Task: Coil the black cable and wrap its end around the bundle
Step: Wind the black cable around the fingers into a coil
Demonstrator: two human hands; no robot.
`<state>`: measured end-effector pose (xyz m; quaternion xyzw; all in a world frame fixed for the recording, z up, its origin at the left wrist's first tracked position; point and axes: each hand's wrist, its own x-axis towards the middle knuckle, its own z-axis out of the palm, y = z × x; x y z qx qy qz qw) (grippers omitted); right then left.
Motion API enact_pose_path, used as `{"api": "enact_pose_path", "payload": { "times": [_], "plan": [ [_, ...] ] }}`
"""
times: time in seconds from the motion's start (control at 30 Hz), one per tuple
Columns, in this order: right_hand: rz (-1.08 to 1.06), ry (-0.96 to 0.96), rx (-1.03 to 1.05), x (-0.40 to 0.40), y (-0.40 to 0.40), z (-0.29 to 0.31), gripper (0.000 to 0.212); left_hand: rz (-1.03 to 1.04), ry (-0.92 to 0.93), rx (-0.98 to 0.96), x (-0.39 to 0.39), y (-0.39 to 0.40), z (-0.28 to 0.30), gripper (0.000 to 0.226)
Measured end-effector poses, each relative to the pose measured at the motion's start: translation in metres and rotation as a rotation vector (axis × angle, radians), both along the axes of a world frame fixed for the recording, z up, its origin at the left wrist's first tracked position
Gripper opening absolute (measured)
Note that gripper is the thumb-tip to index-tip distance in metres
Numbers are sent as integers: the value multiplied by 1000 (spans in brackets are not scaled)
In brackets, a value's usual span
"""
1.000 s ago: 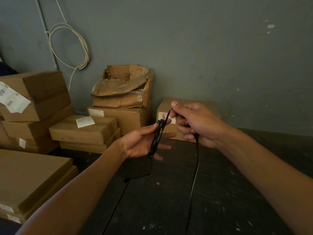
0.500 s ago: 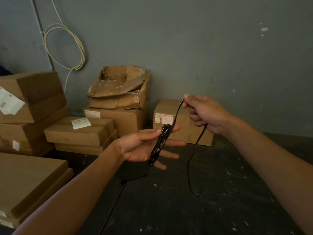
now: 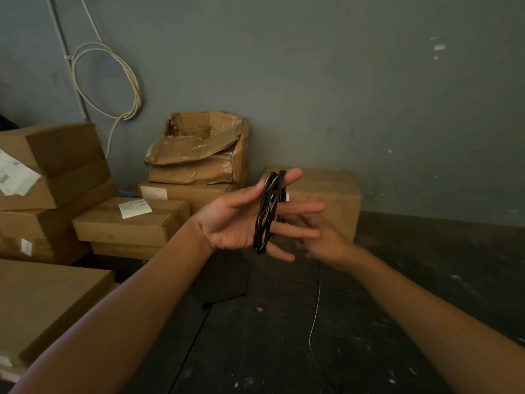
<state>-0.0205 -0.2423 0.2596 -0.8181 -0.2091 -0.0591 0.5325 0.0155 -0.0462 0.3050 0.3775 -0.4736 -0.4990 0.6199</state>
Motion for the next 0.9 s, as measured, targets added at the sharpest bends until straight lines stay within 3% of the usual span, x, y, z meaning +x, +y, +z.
{"api": "enact_pose_path", "payload": {
  "times": [0.13,0.27,0.63,0.8,0.9],
  "plan": [
    [67,214,55,-8,22,-33,23,20,2,-40,3,-4,5,45],
    [150,236,-115,-27,36,-63,27,69,-2,-61,11,-3,11,45],
    [198,-90,-396,-60,45,-15,27,287,102,22,23,-11,-11,48],
    [94,-161,-354,-55,23,23,28,316,164,76,23,-7,-23,53],
    [40,-178,-377,-48,7,48,29,356,78,137,21,-8,-30,56]
  ]
}}
